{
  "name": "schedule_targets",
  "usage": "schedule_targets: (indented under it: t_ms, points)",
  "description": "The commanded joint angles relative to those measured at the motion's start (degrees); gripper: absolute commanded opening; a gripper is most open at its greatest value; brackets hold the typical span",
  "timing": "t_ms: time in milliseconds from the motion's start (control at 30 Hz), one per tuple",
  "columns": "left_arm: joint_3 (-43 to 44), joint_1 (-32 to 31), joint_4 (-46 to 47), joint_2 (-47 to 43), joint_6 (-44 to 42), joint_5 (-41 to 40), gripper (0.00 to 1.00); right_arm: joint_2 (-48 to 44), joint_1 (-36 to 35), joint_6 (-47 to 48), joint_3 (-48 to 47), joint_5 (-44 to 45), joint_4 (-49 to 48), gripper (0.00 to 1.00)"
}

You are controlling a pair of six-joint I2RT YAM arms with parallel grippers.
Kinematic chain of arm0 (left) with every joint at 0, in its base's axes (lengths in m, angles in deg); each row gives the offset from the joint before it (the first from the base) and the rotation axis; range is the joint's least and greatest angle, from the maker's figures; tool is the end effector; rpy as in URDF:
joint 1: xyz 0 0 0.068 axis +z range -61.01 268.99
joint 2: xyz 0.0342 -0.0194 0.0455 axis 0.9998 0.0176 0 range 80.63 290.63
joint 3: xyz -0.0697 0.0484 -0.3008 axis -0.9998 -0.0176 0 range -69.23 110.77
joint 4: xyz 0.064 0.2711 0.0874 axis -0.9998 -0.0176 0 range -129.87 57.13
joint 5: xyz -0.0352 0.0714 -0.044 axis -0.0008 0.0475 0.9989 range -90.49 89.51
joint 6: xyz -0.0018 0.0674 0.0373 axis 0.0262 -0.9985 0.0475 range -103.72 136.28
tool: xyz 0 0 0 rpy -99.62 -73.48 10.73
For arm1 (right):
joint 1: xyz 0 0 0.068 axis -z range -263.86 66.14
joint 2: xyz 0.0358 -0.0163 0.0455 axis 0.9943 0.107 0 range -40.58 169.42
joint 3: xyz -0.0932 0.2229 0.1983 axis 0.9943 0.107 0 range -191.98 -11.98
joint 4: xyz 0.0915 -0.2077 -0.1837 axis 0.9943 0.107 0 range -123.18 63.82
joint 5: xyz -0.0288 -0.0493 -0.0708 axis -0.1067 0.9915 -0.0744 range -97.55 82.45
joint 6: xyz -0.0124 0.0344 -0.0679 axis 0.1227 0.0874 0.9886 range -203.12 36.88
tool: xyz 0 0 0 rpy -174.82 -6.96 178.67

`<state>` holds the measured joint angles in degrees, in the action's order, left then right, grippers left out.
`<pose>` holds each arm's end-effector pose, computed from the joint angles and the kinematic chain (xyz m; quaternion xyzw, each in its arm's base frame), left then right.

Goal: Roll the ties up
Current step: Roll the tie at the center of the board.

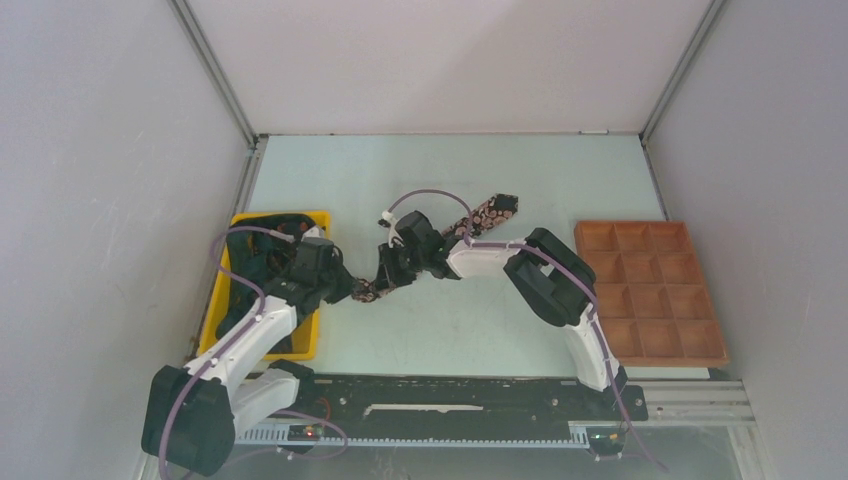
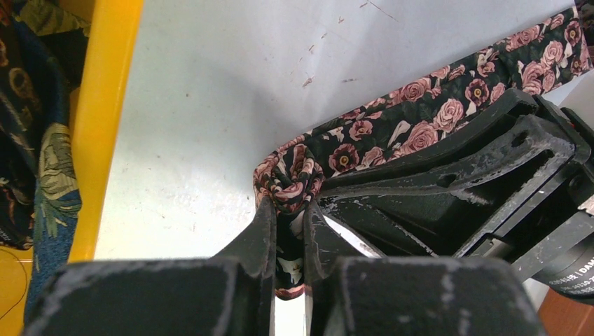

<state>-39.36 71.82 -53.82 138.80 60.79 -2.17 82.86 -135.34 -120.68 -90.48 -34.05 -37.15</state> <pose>0.2135 -0.0642 0.1881 -0.2265 0.9096 -0.1666 0.3059 0.3054 0.4305 0.1275 -0.2018 0.8676 0.4319 0.1418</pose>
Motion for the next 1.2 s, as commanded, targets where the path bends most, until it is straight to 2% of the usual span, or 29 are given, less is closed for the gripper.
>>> schedule_targets:
  t_ms: [0,667,1167]
  points:
    - [3.59,0.13,-1.57,0.96,-1.27,-1.74,0.0,0.89,-1.41,-0.1,-3.64,0.9,-0.12,0.17]
    - [8.54,-0.83,-3.84,5.83,-2.19,-1.41,0.0,6.02,-2.81,-0.74,-11.53,-0.82,2.69,0.16]
    - [13.57,-4.21,-4.23,16.55,-1.32,-3.23,0.0,4.73,-1.28,-0.88,-8.55,-1.58,0.93,0.15]
